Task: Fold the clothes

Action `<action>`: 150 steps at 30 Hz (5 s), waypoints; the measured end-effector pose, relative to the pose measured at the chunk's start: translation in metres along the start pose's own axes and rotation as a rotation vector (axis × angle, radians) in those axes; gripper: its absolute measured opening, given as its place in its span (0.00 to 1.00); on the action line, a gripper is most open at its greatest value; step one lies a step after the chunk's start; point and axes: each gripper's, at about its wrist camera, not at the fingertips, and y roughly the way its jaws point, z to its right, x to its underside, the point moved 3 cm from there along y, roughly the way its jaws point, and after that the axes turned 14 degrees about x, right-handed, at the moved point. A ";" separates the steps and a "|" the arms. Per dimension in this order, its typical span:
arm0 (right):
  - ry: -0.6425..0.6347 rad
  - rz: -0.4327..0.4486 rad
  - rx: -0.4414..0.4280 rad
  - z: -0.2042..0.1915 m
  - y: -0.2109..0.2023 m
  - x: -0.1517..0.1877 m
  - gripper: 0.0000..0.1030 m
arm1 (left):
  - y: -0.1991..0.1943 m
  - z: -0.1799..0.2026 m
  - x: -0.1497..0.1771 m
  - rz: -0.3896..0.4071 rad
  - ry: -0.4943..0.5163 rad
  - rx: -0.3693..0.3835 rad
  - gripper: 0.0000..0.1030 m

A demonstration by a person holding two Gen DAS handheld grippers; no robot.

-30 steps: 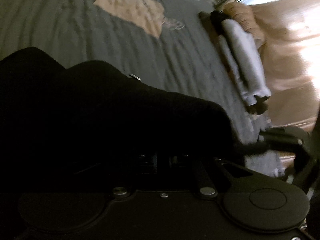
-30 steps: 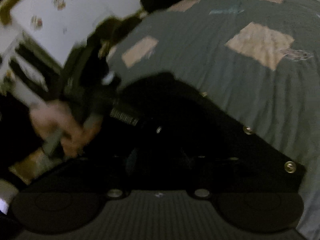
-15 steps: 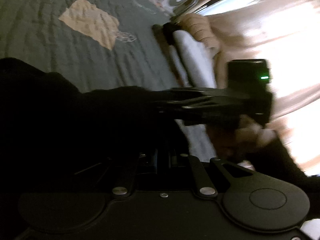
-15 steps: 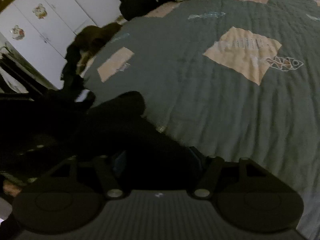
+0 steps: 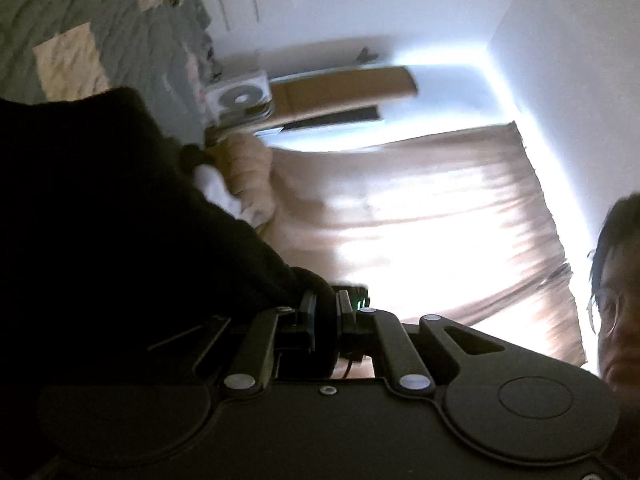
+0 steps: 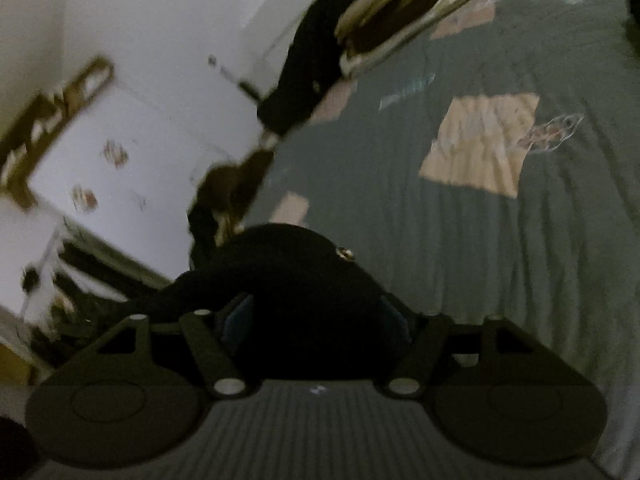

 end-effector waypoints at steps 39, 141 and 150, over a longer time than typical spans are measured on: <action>-0.414 -0.133 0.172 -0.023 0.076 0.046 0.75 | 0.050 -0.034 -0.030 -0.265 0.420 -0.827 0.62; -0.237 -0.315 0.005 -0.052 0.092 0.101 0.02 | -0.038 -0.016 -0.021 -0.314 0.328 -0.884 0.66; -0.255 -0.264 0.019 -0.067 0.053 0.100 0.02 | -0.039 -0.007 -0.011 -0.331 0.332 -0.865 0.69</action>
